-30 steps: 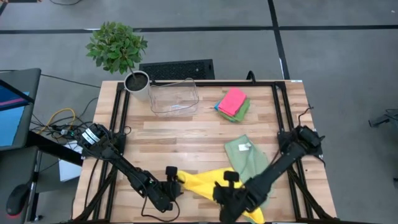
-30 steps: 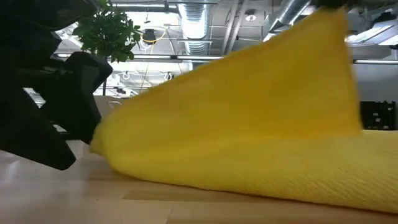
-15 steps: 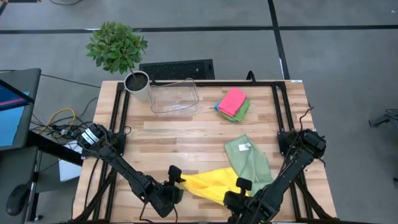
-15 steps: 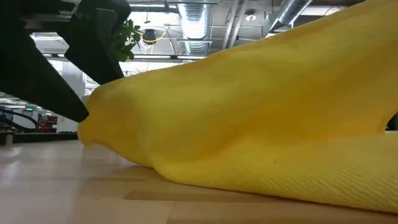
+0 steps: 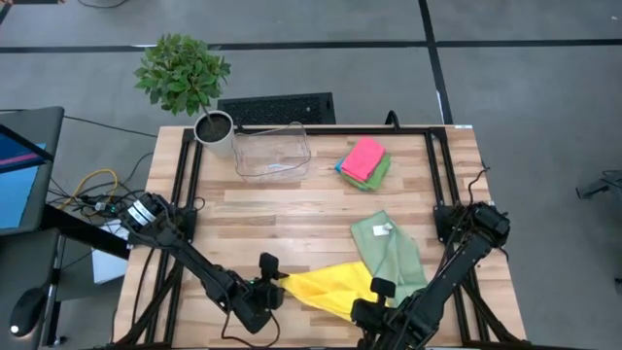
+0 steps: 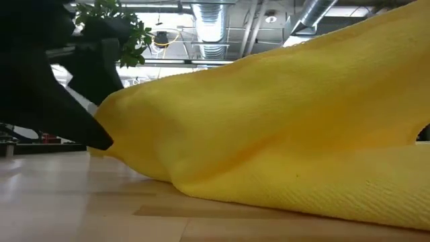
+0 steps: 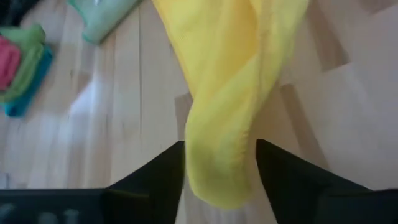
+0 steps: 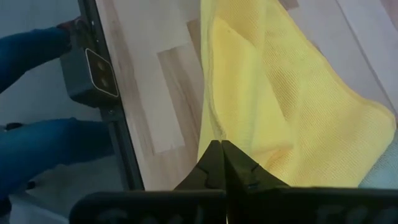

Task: Fold microfiber towels
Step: Fold the yellow microfiber cloth

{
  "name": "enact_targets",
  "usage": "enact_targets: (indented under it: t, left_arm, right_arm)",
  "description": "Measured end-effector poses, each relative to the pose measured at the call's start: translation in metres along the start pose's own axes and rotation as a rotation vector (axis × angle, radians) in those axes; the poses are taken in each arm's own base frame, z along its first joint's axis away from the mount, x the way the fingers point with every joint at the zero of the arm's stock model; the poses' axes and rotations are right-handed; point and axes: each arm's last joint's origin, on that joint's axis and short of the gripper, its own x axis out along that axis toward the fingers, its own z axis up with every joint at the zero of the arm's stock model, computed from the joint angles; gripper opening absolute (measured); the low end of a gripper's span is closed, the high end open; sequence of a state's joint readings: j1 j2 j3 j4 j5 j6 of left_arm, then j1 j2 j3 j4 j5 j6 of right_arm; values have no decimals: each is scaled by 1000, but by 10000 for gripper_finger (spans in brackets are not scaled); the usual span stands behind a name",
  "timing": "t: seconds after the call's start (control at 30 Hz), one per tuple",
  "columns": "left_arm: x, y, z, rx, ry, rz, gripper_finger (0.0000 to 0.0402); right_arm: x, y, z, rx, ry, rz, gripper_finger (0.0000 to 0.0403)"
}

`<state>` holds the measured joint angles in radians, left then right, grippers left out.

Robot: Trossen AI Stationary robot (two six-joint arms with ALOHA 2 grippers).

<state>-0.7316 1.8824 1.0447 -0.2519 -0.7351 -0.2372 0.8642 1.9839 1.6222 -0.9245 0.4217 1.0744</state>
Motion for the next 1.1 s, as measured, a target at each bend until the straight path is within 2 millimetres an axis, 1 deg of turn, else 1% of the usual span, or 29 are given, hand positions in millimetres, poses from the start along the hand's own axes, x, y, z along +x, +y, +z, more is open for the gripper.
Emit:
enact_targets:
  t: [0.1, 0.27, 0.3, 0.37, 0.4, 0.5, 0.6, 0.7, 0.87, 0.93, 1.0, 1.1]
  left_arm:
    - [4, 5, -1, -41, 31, -4, 134]
    - [9, 11, -3, -81, 63, 13, 23]
    - [8, 11, -3, -76, 72, 14, 12]
    - [0, 11, 4, -61, 93, 24, 9]
    - [-7, 13, 10, -54, 102, 30, 7]
    - [-35, 24, 30, -20, 130, 77, 2]
    - [-66, 40, 47, 25, 155, 158, 2]
    - [-98, 63, 60, 66, 160, 256, 1]
    - [-137, 106, 67, 91, 211, 390, 1]
    - [-145, 121, 70, 59, 184, 402, 0]
    - [-152, 137, 68, 90, 186, 395, 0]
    - [-158, 166, 67, 81, 183, 457, 0]
  right_arm:
    - [0, 0, 0, 0, 0, 0, 6]
    - [0, -1, 1, -8, -27, -13, 6]
    - [-1, -1, 2, -21, -40, -20, 6]
    - [-6, -6, 8, -34, -63, -33, 6]
    - [-10, -10, 13, -37, -82, -39, 6]
    - [-28, -24, 30, -72, -175, -76, 6]
    - [-54, -45, 51, -95, -298, -118, 6]
    - [-81, -71, 73, -109, -408, -170, 5]
    - [-116, -120, 105, -112, -532, -299, 5]
    - [-126, -139, 116, -108, -552, -332, 5]
    - [-132, -155, 126, -108, -567, -363, 5]
    - [-133, -177, 144, -115, -580, -404, 5]
